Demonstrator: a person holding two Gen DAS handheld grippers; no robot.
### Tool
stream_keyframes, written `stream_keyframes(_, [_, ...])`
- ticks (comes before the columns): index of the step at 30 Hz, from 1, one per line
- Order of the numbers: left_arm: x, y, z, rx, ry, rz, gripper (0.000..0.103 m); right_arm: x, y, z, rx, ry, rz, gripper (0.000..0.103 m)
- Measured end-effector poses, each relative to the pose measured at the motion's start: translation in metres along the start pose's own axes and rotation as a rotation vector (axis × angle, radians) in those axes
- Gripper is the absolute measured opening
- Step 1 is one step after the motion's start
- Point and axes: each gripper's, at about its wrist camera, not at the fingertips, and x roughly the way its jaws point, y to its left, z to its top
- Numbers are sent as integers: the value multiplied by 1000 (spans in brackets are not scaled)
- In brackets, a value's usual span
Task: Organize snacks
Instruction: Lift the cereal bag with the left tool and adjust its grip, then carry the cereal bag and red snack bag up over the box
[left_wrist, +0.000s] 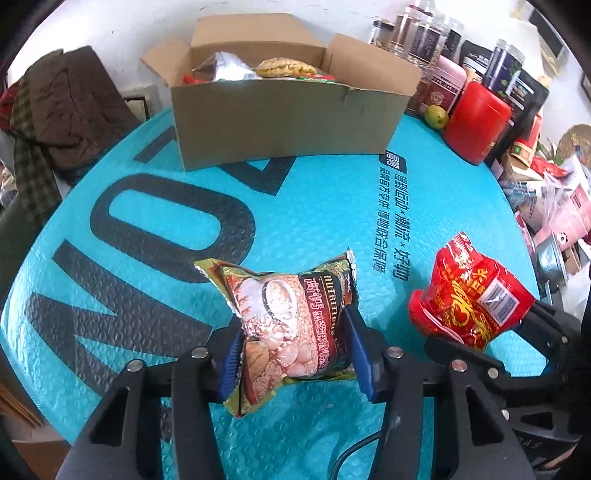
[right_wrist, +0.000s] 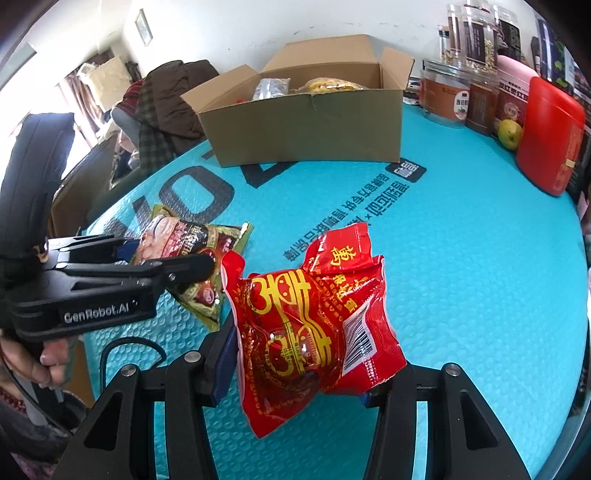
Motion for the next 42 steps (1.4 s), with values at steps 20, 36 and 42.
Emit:
stream_keyframes(20, [-9, -7, -2, 21, -54, -25, 44, -3, 2, 6, -12, -14, -28, 50])
stream_keyframes(36, [-49, -8, 26, 44, -166, -23, 44, -21, 12, 42, -88, -85, -9, 50])
stream_keyframes(42, [-64, -10, 53, 70, -231, -25, 44, -33, 14, 69, -140, -137, 5, 50])
